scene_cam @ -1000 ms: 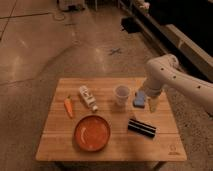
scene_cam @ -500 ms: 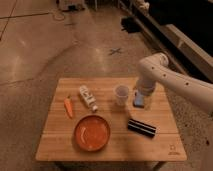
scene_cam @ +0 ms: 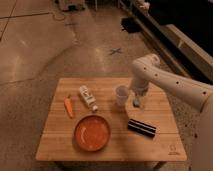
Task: Pick up the ceramic cup
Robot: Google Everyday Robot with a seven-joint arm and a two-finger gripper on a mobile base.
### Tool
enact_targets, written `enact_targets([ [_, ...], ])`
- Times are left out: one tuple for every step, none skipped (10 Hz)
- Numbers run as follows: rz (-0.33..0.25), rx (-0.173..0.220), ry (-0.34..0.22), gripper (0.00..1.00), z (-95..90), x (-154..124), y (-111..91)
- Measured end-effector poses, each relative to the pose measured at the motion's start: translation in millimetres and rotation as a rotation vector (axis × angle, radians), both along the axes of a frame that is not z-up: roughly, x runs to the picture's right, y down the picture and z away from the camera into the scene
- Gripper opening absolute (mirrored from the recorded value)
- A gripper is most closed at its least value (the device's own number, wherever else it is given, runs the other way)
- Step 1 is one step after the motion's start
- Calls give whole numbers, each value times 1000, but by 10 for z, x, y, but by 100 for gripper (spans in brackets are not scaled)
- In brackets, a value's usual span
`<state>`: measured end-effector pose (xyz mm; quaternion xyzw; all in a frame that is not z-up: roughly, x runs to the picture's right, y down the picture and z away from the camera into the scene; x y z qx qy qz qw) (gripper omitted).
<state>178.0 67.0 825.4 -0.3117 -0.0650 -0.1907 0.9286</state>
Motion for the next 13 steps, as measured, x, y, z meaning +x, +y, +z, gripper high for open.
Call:
enact_targets([
  [-3, -2, -3, 80, 46, -28, 10],
  [-8, -4, -7, 80, 132, -67, 37],
  [-14, -5, -8, 80, 175, -92, 47],
  [-18, -5, -11, 80, 191, -106, 50],
  [-20, -7, -8, 80, 208, -87, 66],
  [-26, -7, -5, 80, 257, -83, 85],
  [-28, -10, -8, 80, 309, -121, 120],
  [-33, -8, -8, 80, 340, -151, 128],
  [-35, -9, -7, 80, 363, -174, 136],
  [-36, -9, -5, 80, 373, -168, 148],
  [-35, -9, -2, 79, 395, -154, 174],
  [-36, -8, 0, 71, 410, -166, 184],
  [-37, -9, 0, 63, 413, -187, 183],
])
